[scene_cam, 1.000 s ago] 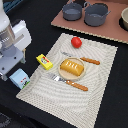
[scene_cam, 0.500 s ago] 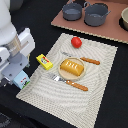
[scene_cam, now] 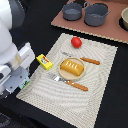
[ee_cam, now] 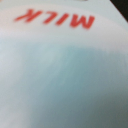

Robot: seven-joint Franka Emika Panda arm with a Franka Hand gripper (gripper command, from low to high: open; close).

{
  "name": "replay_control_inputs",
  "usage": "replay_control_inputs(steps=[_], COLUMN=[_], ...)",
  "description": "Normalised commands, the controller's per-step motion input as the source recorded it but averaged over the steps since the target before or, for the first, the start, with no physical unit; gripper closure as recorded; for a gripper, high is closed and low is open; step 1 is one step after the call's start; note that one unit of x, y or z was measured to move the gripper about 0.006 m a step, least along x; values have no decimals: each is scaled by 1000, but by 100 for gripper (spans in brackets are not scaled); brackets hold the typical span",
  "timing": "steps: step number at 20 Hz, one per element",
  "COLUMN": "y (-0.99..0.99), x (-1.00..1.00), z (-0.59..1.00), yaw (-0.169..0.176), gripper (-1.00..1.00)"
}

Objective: Interact with the objects in diverse but meaningful ways.

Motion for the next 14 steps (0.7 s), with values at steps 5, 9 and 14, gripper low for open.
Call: replay_control_inputs(steps=[5,9,14], y=[-115,-104,-113], x=[277,361,355], z=[9,62,360], yaw=[0,0,0], gripper=[100,100,100])
